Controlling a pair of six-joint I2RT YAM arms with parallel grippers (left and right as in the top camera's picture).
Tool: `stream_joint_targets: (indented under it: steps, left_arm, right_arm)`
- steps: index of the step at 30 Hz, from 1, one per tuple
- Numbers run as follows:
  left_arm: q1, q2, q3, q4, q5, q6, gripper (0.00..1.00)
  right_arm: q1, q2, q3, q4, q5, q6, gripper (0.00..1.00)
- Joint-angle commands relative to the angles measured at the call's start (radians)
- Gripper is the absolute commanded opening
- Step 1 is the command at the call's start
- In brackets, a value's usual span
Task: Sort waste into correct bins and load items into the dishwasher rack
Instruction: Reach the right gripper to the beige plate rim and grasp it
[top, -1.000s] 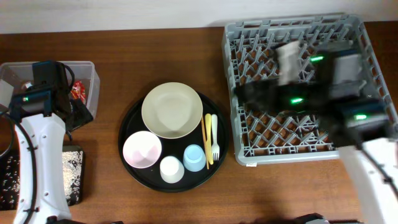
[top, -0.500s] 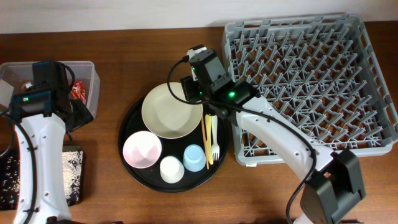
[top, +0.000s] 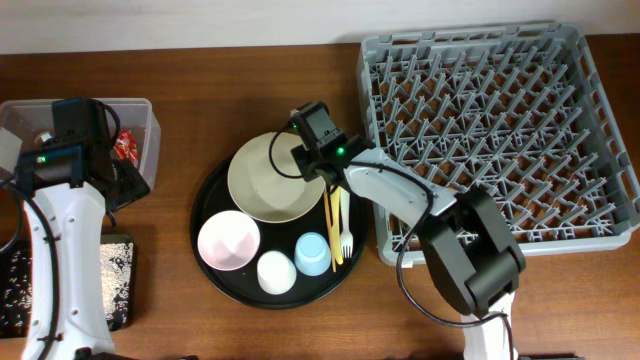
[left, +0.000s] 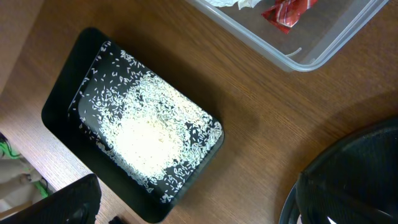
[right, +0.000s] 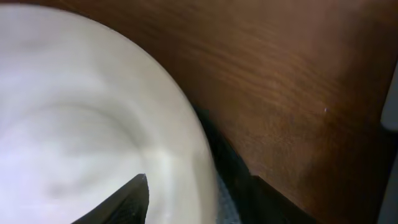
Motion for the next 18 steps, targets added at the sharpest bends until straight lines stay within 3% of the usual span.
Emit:
stream_joint_targets:
  steps: [1,3,8,13,15,18]
  left_arm:
    - [0.003,-0.008,0.007,-0.002,-0.01,-0.002,0.99]
    - [0.003,-0.008,0.007,-0.002,-0.01,-0.002,0.99]
    - [0.003,-0.008,0.007,-0.002,-0.01,-0.002,0.99]
    - [0.003,-0.008,0.007,-0.002,-0.01,-0.002,0.99]
    - [0.003,-0.008,0.007,-0.002,-0.01,-0.002,0.99]
    - [0.003,-0.008,0.007,-0.002,-0.01,-0.002,0.99]
  right_arm:
    - [-0.028,0.016,0.014,-0.013,-0.037,-0.001,0.54]
    - [-0.03,0.016,0.014,-0.028,-0.038,-0.001,0.47]
    - [-0.03,0.016,0.014,-0.069,-0.101,-0.002,0.45]
    - [-0.029,0.018,0.014,-0.082,-0.101,-0.001,0.34]
    - [-0.029,0.018,0.014,-0.085,-0.101,-0.001,0.22]
    - [-0.03,0.018,0.014,-0.085,-0.101,-0.001,0.19]
